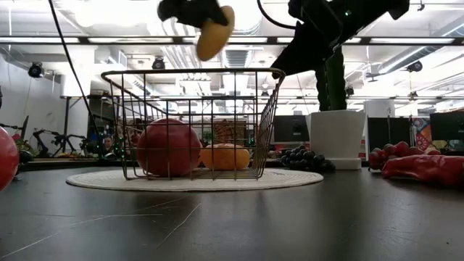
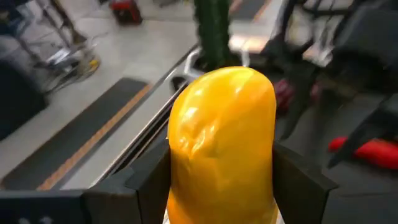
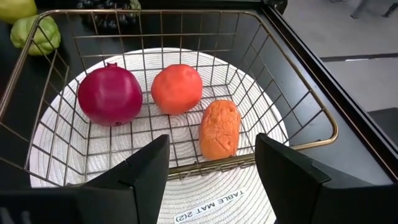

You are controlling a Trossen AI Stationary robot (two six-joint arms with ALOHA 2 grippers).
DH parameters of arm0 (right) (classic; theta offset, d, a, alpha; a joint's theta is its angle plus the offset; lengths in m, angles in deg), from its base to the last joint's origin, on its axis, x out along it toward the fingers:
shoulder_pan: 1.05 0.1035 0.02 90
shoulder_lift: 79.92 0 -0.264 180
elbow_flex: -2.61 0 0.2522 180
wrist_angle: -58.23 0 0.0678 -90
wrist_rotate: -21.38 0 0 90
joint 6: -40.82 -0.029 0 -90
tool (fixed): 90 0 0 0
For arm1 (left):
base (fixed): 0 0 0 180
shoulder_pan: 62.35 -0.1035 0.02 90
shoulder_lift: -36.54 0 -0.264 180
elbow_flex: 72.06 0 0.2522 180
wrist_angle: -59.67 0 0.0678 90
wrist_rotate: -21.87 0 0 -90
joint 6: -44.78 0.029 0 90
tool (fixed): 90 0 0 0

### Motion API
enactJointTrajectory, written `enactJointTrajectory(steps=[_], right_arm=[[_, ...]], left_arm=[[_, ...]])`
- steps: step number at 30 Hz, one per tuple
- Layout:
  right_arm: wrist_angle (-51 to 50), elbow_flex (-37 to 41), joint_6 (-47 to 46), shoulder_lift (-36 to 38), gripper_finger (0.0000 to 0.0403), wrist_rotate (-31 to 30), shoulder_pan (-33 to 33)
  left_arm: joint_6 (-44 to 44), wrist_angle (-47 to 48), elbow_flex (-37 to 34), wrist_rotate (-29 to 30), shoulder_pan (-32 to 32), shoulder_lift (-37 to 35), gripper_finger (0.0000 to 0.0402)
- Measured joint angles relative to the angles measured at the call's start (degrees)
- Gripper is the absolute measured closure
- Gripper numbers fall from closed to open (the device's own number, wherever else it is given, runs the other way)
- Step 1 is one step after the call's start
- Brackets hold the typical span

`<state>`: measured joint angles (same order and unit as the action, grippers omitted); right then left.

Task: Build produce basket
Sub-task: Put the yellow mango into the wire basket

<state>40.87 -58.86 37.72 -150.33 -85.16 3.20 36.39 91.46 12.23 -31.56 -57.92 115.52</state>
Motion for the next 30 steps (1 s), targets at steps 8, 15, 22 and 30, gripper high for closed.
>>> enactJointTrajectory(steps=[8, 15, 22, 30], right_arm=[[0.03, 0.69, -0.23, 0.00, 0.0181, 0.01, 0.00], [0.07, 0.91, -0.36, 0.00, 0.0181, 0.01, 0.00], [0.37, 0.91, -0.50, 0.00, 0.0181, 0.02, 0.00], [1.29, 0.91, -0.51, 0.00, 0.0181, 0.01, 0.00]], left_arm=[[-1.38, -27.37, -18.69, -0.56, -1.38, 0.04, 0.0189], [-0.32, -37.48, -31.12, 5.87, -1.50, -0.02, 0.0189], [-2.17, -42.10, -34.84, 8.53, -1.82, -0.09, 0.0189], [-3.52, -43.06, -34.82, 9.58, -2.35, -0.15, 0.0189]])
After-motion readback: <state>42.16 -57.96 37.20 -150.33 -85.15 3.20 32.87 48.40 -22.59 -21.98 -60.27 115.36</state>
